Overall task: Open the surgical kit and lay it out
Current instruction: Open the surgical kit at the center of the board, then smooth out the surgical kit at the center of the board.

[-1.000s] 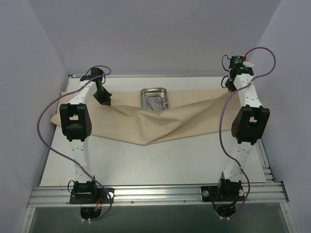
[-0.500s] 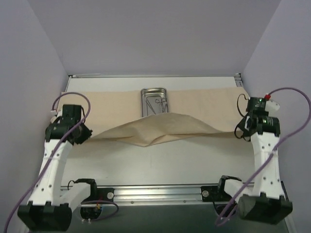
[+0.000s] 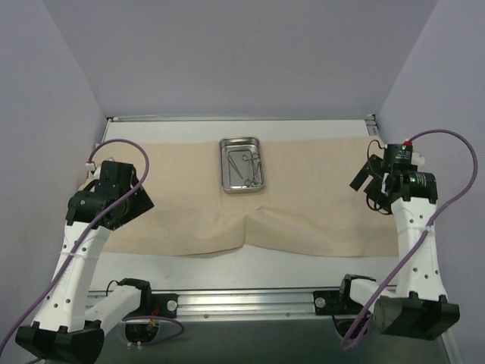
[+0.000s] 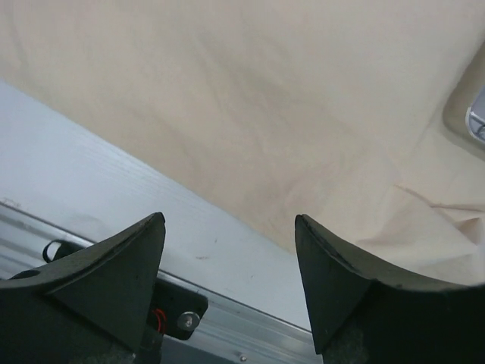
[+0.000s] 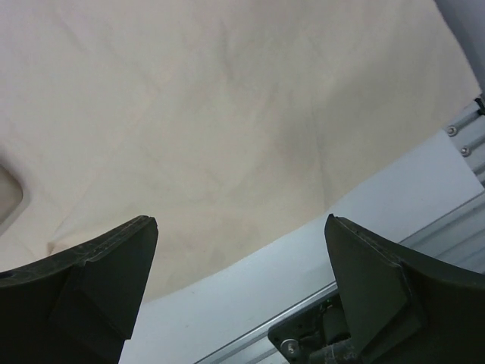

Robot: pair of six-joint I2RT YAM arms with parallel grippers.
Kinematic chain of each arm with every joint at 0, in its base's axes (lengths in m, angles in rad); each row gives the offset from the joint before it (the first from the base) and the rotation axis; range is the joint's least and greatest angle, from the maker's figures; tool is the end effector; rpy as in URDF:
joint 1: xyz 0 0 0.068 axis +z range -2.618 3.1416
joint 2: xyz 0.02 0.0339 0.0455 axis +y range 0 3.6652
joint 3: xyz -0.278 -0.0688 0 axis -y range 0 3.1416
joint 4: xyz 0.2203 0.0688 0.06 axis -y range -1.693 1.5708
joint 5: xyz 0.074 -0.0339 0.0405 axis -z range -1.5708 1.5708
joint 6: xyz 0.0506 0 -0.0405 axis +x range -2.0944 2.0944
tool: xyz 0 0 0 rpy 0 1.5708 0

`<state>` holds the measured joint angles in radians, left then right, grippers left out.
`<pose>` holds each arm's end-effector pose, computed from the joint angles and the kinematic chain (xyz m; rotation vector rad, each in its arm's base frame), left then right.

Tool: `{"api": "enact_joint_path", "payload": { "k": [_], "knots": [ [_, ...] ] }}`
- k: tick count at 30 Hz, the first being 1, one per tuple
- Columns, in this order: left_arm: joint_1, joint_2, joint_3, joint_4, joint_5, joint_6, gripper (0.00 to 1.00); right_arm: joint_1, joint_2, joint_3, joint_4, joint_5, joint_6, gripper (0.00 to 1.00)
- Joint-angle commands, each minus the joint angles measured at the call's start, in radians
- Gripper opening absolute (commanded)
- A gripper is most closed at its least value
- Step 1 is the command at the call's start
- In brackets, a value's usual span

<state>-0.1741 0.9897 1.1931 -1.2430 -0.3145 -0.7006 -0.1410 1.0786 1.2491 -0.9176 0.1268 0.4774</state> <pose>0.1336 -0.0076 0.3438 -0.7641 2.4156 0.0719 0.1839 -0.0326 0.3706 0.7639 2.1807 0.0243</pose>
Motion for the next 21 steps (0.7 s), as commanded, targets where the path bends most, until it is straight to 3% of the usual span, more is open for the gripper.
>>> {"api": "enact_joint_path", "payload": {
  "k": [1, 5, 7, 10, 13, 18, 21],
  "knots": [
    [-0.024, 0.067, 0.086, 0.129, 0.012, 0.145, 0.78, 0.017, 0.123, 0.021, 0.071, -0.113, -0.02, 1.0],
    [0.059, 0.232, 0.125, 0.204, 0.24, 0.191, 0.68, 0.06, 0.271, 0.087, 0.134, -0.159, -0.019, 1.0],
    [0.087, 0.28, 0.122, 0.209, 0.377, 0.2, 0.58, 0.081, 0.348, 0.09, 0.147, -0.211, -0.023, 0.92],
    [0.094, 0.334, 0.088, 0.226, 0.474, 0.214, 0.41, 0.174, 0.44, 0.079, 0.163, -0.318, -0.028, 0.78],
    [0.094, 0.348, 0.05, 0.246, 0.515, 0.199, 0.33, 0.335, 0.465, 0.053, 0.171, -0.317, -0.005, 0.75],
    [0.073, 0.352, 0.014, 0.248, 0.509, 0.184, 0.31, 0.549, 0.439, -0.028, 0.212, -0.25, 0.053, 0.76],
    [0.065, 0.382, -0.023, 0.202, 0.462, 0.144, 0.34, 0.586, 0.463, -0.117, 0.273, -0.221, 0.092, 0.76]
  ]
}}
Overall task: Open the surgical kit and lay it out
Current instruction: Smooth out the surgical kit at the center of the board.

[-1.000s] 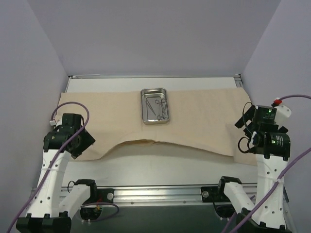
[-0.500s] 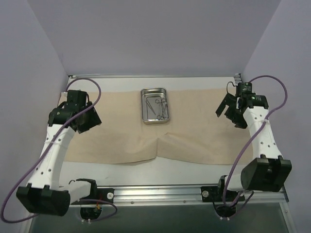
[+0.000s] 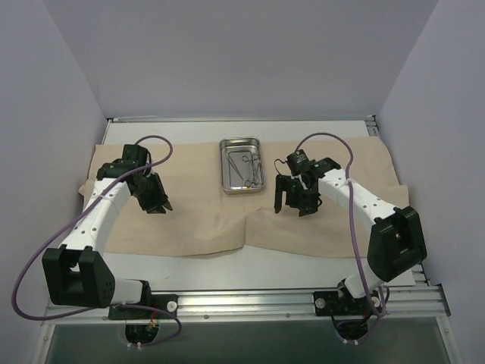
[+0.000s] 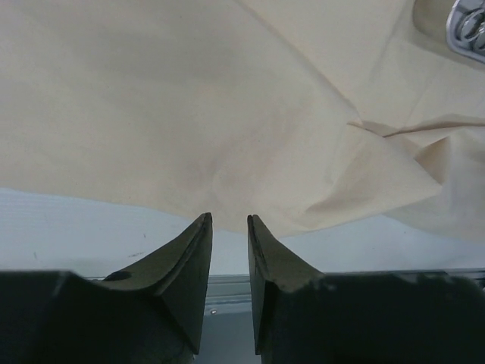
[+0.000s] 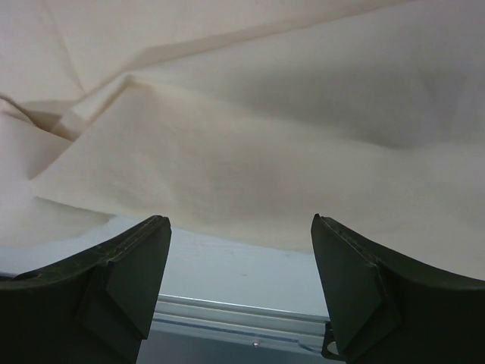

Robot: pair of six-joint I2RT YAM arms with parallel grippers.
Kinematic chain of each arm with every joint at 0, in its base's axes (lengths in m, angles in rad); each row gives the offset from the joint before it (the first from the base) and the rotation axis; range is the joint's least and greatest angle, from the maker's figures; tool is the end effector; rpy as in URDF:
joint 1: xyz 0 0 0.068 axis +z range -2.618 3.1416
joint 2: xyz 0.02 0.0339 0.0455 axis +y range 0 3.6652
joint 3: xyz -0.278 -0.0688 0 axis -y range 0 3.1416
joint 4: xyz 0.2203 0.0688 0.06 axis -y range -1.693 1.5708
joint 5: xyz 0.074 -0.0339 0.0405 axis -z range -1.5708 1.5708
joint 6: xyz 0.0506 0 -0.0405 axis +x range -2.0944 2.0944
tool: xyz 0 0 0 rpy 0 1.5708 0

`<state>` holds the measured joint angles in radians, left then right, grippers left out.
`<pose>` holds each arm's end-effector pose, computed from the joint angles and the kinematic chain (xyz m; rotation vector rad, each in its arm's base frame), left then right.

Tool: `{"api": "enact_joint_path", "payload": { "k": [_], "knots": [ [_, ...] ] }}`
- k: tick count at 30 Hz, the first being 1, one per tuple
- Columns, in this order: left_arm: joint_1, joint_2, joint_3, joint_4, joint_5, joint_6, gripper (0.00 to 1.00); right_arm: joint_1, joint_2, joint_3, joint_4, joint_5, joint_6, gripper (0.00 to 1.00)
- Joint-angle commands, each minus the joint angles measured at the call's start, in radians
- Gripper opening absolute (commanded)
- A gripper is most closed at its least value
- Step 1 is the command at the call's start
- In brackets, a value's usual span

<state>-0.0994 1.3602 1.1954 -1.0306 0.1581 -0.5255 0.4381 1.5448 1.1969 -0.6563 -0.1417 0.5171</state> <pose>0.2325 -0.0312 0.2931 -0.5526 2.7542 -0.3757 0.2749 0.1367 0.2680 0.0500 2.6540 0.5224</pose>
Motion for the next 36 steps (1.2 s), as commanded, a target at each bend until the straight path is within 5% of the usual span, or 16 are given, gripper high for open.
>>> {"api": "enact_joint_path", "payload": {
  "k": [1, 16, 27, 31, 36],
  "knots": [
    [-0.011, 0.023, -0.043, -0.026, -0.031, -0.062, 0.34, 0.033, 0.003, -0.077, 0.027, 0.059, 0.064, 0.76],
    [-0.066, 0.138, -0.322, 0.159, -0.017, -0.309, 0.35, 0.229, 0.084, -0.336, 0.264, 0.22, 0.188, 0.78],
    [-0.066, 0.085, -0.448, -0.038, -0.04, -0.413, 0.33, 0.343, -0.032, -0.491, 0.169, 0.153, 0.276, 0.85],
    [-0.066, -0.068, -0.43, -0.165, -0.054, -0.387, 0.17, 0.389, -0.156, -0.504, 0.037, 0.07, 0.281, 0.86],
    [-0.053, -0.216, -0.18, -0.25, -0.149, -0.274, 0.17, 0.383, -0.299, -0.292, -0.138, 0.096, 0.258, 0.9]
  ]
}}
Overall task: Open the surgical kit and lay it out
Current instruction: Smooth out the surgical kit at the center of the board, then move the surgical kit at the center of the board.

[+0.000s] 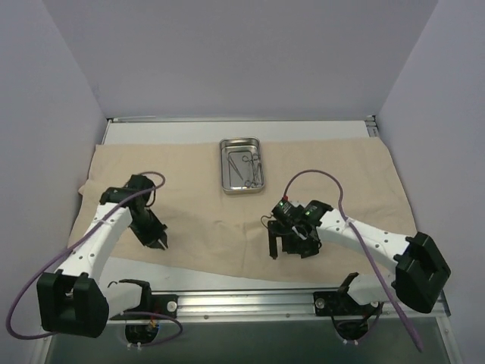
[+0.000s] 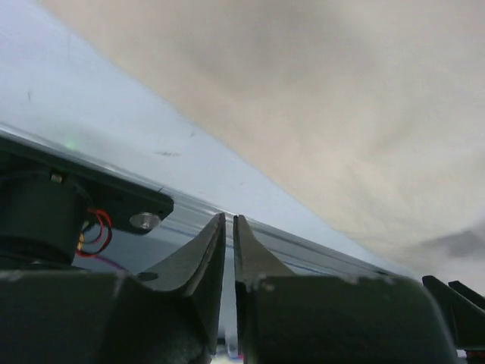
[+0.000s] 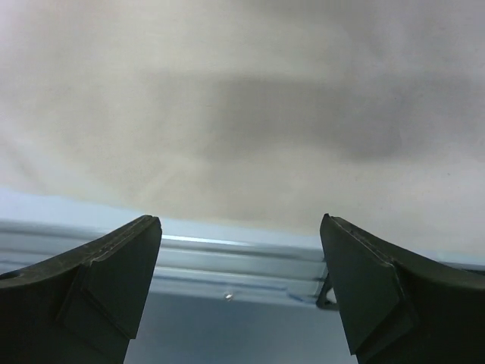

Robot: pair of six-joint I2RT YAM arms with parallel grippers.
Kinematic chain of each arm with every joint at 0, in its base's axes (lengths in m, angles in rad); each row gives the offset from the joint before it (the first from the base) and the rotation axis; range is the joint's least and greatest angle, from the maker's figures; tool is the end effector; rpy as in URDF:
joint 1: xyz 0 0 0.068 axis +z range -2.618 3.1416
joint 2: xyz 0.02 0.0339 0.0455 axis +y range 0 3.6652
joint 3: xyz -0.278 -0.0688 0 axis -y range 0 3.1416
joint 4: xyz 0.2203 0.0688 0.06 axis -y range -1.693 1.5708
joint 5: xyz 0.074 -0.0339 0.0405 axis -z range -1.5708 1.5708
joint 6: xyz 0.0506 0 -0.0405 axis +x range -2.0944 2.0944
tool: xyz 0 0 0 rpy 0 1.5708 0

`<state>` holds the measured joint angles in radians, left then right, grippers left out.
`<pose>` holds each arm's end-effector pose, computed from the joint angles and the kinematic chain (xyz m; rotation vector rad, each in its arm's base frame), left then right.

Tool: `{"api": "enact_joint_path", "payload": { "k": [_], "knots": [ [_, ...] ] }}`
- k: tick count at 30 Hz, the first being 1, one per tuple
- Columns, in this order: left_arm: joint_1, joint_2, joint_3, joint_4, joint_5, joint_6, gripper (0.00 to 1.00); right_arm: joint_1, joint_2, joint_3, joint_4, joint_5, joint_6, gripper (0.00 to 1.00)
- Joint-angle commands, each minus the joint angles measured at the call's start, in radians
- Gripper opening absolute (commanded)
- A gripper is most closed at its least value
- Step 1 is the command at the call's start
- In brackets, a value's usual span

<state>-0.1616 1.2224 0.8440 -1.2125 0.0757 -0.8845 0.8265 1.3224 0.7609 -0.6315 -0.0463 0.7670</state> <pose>0.1469 -0.0278 0.2247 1.0921 -2.8854 0.0857 0.1446 0.1605 0.2007 -0.0983 2.8760 0.4400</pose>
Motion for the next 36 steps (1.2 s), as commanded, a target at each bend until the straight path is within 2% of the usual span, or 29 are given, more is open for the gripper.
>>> {"api": "enact_joint_path", "payload": {
  "k": [1, 2, 4, 6, 8, 9, 11, 12, 16, 20, 27, 36],
  "knots": [
    [0.01, -0.104, 0.214, -0.029, -0.067, 0.113, 0.2, -0.027, -0.074, 0.19, -0.169, 0.038, -0.014, 0.91],
    [0.01, -0.11, 0.286, 0.002, -0.067, 0.183, 0.33, -0.05, -0.039, 0.283, -0.174, 0.049, -0.075, 0.96],
    [0.01, -0.078, 0.348, 0.1, -0.03, 0.263, 0.48, -0.154, 0.053, 0.368, -0.177, 0.121, -0.145, 0.99],
    [0.007, 0.003, 0.424, 0.151, -0.025, 0.335, 0.61, -0.234, 0.13, 0.493, -0.156, 0.119, -0.242, 1.0],
    [0.007, 0.075, 0.472, 0.169, -0.022, 0.401, 0.65, -0.321, 0.254, 0.587, -0.145, 0.115, -0.288, 1.0],
    [0.008, 0.165, 0.527, 0.16, -0.021, 0.418, 0.65, -0.346, 0.294, 0.682, -0.146, 0.117, -0.325, 1.0],
    [0.007, 0.259, 0.59, 0.15, -0.033, 0.465, 0.66, -0.4, 0.411, 0.771, -0.149, 0.115, -0.359, 1.0],
    [0.007, 0.354, 0.666, 0.118, -0.039, 0.473, 0.66, -0.412, 0.443, 0.813, -0.149, 0.117, -0.371, 1.0],
    [0.007, 0.557, 0.856, 0.048, -0.112, 0.489, 0.68, -0.472, 0.631, 1.004, -0.152, 0.091, -0.448, 1.0],
    [0.005, 0.693, 0.983, 0.042, -0.151, 0.513, 0.78, -0.495, 0.768, 1.115, -0.183, 0.083, -0.491, 1.0],
    [-0.003, 0.951, 1.129, -0.03, -0.218, 0.495, 0.78, -0.509, 0.867, 1.068, -0.117, 0.086, -0.505, 1.0],
    [-0.003, 1.135, 1.193, -0.041, -0.263, 0.44, 0.72, -0.512, 0.955, 1.066, -0.07, 0.138, -0.503, 1.0]
  ]
}}
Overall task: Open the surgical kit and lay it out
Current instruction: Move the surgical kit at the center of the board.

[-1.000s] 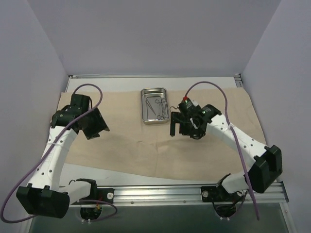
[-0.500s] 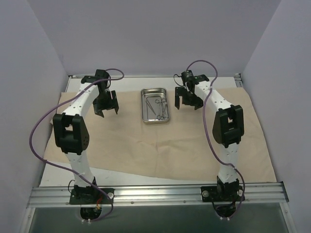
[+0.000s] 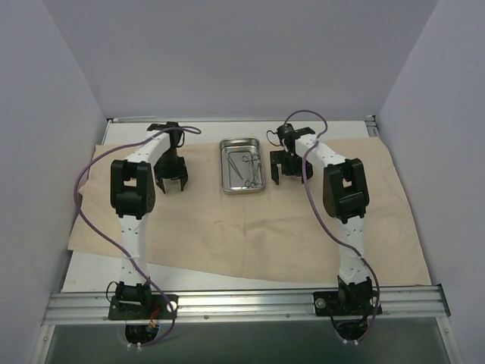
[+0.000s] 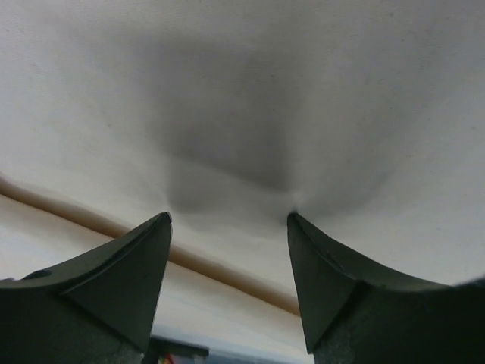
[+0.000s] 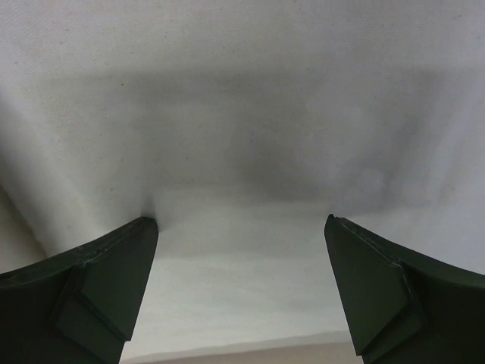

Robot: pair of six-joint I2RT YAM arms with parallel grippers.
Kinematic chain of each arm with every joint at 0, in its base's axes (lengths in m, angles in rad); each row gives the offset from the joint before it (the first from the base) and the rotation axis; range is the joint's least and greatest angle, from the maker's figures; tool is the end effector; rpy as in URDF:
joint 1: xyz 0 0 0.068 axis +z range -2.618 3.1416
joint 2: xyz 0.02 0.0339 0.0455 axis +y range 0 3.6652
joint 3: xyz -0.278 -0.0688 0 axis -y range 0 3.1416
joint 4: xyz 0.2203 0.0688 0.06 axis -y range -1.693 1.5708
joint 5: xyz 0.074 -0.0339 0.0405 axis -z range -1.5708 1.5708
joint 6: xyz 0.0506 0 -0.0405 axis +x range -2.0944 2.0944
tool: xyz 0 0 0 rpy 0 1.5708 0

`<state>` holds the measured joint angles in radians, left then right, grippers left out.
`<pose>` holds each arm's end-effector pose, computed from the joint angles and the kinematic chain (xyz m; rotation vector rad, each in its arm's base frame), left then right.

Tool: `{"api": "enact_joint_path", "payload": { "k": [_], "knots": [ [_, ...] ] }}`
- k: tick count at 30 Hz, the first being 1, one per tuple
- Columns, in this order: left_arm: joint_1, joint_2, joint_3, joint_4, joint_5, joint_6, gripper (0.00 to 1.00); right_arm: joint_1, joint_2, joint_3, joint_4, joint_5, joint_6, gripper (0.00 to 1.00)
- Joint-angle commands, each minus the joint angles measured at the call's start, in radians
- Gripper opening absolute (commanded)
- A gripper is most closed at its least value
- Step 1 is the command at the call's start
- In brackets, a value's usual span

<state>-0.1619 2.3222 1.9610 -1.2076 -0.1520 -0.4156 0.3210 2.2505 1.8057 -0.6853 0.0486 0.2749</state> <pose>0.4328 -0.0629 0.1709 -0.3909 3.0634 0.2245 0.4492 0.1468 0.1764 -0.0476 2.7036 0.1150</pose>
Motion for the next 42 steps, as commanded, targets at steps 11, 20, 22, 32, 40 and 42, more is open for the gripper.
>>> {"api": "enact_joint_path", "payload": {
  "k": [11, 20, 22, 32, 40, 42],
  "knots": [
    [0.013, 0.297, 0.364, -0.136, 0.015, -0.04, 0.68, -0.016, 0.222, 0.174, -0.032, 0.066, 0.037, 1.0],
    [0.079, 0.414, 0.587, -0.101, 0.15, -0.034, 0.68, -0.049, 0.362, 0.352, -0.091, 0.004, 0.081, 1.0],
    [0.094, 0.424, 0.614, -0.083, 0.207, -0.037, 0.68, -0.053, 0.394, 0.414, -0.108, -0.004, 0.083, 1.0],
    [0.153, 0.49, 0.699, 0.132, 0.526, -0.052, 0.65, -0.076, 0.506, 0.664, -0.16, -0.038, 0.046, 1.0],
    [0.156, 0.274, 0.632, 0.053, 0.289, -0.055, 0.73, -0.089, 0.351, 0.632, -0.094, -0.026, 0.081, 1.0],
    [0.157, 0.178, 0.554, 0.019, 0.229, -0.08, 0.75, -0.083, 0.269, 0.583, -0.091, -0.007, 0.09, 1.0]
  ]
}}
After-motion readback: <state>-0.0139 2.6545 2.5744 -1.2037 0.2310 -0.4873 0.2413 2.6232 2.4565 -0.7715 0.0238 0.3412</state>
